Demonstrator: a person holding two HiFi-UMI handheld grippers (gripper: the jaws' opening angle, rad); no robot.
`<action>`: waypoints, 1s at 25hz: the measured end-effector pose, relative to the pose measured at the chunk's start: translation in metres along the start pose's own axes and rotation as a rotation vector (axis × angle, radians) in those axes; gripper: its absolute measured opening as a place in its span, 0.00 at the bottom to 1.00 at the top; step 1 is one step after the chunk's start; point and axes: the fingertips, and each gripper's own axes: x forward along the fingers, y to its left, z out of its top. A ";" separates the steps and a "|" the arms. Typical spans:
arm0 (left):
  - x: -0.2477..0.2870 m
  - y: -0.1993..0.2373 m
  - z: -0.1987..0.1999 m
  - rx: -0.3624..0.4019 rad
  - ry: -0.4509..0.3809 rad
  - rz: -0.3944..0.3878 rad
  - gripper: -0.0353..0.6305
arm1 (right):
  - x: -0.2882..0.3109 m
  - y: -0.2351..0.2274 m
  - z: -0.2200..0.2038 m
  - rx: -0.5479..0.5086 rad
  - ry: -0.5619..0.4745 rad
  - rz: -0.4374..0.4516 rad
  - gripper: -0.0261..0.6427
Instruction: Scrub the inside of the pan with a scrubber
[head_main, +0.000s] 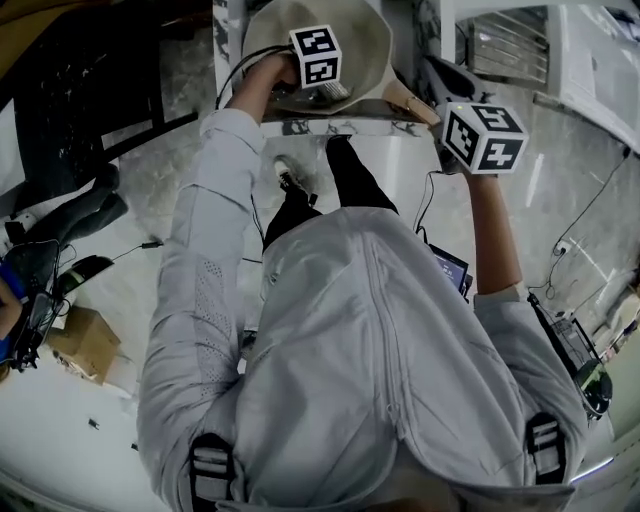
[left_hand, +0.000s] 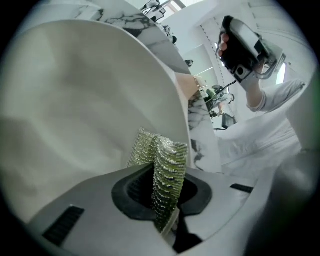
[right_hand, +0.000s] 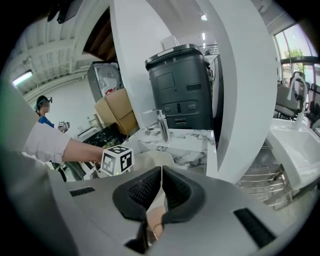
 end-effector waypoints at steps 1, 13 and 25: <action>-0.003 -0.008 0.000 0.008 -0.026 -0.014 0.15 | -0.005 0.004 -0.001 -0.006 -0.007 -0.005 0.09; -0.049 -0.069 0.007 0.089 -0.381 0.112 0.15 | -0.068 0.050 -0.007 -0.020 -0.124 -0.046 0.09; -0.147 -0.136 -0.032 0.192 -0.807 0.744 0.15 | -0.141 0.125 0.006 -0.100 -0.243 -0.120 0.09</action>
